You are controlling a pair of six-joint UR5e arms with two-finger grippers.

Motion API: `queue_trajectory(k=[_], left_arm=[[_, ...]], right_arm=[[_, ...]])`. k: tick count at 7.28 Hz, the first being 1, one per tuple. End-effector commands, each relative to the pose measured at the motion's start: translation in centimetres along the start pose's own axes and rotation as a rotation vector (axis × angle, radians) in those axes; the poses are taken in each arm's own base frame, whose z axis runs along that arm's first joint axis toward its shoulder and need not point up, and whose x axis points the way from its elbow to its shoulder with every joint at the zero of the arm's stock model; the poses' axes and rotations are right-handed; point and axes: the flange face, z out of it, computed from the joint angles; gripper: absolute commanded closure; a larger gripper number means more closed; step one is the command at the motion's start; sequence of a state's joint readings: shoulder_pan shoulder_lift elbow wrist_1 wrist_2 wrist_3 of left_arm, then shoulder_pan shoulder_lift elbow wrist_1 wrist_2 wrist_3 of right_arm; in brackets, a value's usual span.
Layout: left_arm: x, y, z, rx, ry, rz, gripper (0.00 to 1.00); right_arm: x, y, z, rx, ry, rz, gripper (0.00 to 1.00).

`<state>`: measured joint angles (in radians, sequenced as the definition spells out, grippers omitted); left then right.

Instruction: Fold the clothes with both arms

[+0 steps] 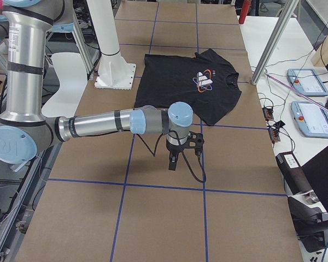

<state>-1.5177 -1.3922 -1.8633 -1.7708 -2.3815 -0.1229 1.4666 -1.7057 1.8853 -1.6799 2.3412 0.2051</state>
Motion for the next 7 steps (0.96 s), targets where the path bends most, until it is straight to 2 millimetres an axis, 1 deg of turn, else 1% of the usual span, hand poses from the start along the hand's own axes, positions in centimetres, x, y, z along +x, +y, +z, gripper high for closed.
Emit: queue_trajectory(k=[1,2,3,4,5,6,7], left_arm=[[0.2,0.0,-0.1,0.005,0.000,0.008,0.00],[0.2,0.0,-0.1,0.005,0.002,0.008,0.00],[0.3,-0.1,-0.1,0.006,0.007,0.011,0.00],[0.4,-0.1,-0.1,0.011,0.009,0.017,0.00],[0.6,-0.2,-0.1,0.011,0.012,0.024,0.01],[1.0,-0.4,-0.4,0.036,0.016,0.053,0.00],[1.1,-0.6,-0.4,0.059,0.019,0.078,0.01]], right_arm=[[-1.6,-0.6,1.3,0.034,-0.023,-0.093,0.00],[-3.5,-0.6,3.6,0.008,-0.016,-0.157,0.00],[-6.0,-1.8,4.0,0.003,-0.023,-0.171,0.00],[-9.3,-3.3,4.4,0.007,-0.023,-0.213,0.00],[-13.2,-6.3,4.6,0.019,-0.026,-0.230,0.00],[-18.6,-10.3,6.0,0.002,-0.039,-0.142,0.00],[-22.0,-13.2,7.5,0.000,-0.050,-0.135,0.00]])
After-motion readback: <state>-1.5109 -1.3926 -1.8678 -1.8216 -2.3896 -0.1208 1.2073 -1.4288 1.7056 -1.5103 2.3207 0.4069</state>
